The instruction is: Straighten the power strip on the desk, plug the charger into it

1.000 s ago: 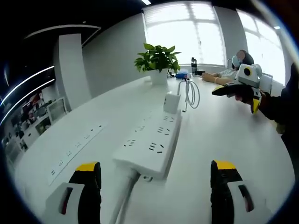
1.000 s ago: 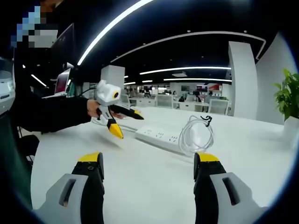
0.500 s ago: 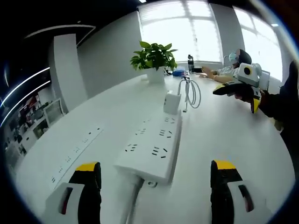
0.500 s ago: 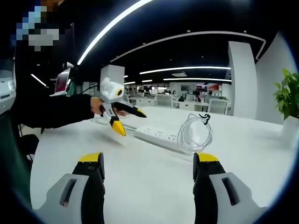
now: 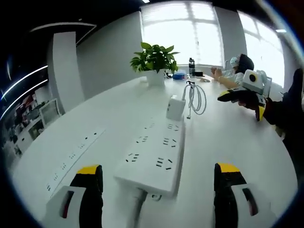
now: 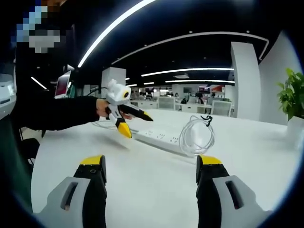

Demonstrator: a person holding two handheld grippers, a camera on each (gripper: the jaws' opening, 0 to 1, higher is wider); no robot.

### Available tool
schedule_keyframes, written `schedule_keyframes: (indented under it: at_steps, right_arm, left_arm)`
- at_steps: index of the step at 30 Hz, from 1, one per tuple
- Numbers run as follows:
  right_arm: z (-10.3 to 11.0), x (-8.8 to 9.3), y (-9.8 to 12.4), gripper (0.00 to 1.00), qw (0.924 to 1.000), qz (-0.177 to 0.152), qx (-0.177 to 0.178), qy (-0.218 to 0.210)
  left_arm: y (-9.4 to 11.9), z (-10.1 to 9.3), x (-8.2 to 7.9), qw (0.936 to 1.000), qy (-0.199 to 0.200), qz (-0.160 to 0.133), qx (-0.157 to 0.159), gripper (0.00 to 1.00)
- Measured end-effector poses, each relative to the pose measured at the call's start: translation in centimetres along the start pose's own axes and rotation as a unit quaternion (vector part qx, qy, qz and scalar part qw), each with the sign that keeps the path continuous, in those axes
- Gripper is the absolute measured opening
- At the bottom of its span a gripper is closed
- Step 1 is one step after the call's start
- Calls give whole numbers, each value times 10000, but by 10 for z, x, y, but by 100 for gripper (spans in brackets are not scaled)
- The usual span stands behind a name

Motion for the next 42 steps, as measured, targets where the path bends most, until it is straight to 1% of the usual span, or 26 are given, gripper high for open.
schedule_keyframes:
  at_steps: [5, 17, 24, 29, 35, 37, 38, 42]
  right_arm:
    - [-1, 2, 1, 77, 10000, 1, 2, -28]
    - [-4, 3, 6, 76, 10000, 5, 54, -12]
    - [-7, 3, 9, 76, 10000, -9, 88, -14]
    - [-7, 4, 9, 76, 10000, -10, 97, -10]
    - [-6, 5, 8, 76, 10000, 7, 86, -20]
    - [-5, 5, 9, 75, 10000, 4, 80, -20]
    - [-5, 5, 9, 75, 10000, 3, 79, -24]
    - [-6, 4, 11, 75, 10000, -7, 82, -25]
  left_arm:
    - [-3, -1, -1, 10000, -25, 24, 86, 99]
    - [-11, 6, -3, 9996, -86, 101, 236, 99]
    - [-16, 10, -7, 9996, -120, 109, 228, 99]
    - [-20, 13, -9, 9994, -136, 134, 279, 99]
    - [-24, 16, -12, 9989, -190, 176, 383, 99]
    - [-25, 15, -12, 9987, -199, 185, 427, 99]
    - [-25, 13, -12, 9983, -226, 171, 507, 99]
    - [-28, 13, -14, 9979, -290, 181, 557, 99]
Point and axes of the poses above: the point that each gripper's makers call its tool centre point, and the gripper's own axes: y roughly backward along the fingers, z roughly to its left, x roughly out of its underside, the point moved 7 cm from there along y, roughly backward along the fingers, and after that the axes turned 10 degrees about -y, right-handed, at the moved point
